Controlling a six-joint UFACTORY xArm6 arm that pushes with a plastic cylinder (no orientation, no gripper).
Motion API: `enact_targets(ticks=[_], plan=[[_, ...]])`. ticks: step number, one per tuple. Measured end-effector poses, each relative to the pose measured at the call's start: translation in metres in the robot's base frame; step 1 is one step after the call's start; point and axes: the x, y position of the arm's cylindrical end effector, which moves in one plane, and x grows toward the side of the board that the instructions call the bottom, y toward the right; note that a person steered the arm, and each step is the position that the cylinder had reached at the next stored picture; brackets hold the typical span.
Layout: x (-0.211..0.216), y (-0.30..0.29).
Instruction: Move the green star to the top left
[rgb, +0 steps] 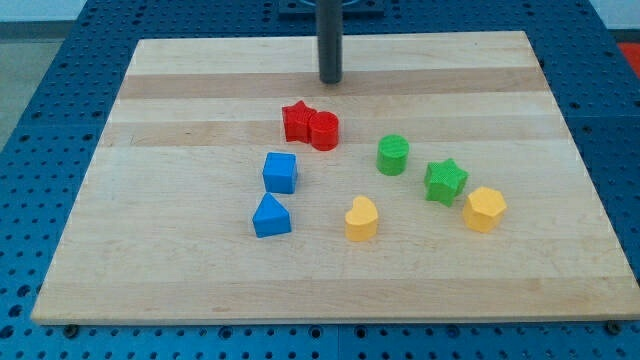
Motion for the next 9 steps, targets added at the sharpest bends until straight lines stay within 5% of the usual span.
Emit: enact_targets(ticks=[2, 4, 7, 9], plan=[[0.040, 0.120], [0.159, 0.150], [0.219, 0.167], [0.208, 0.076]])
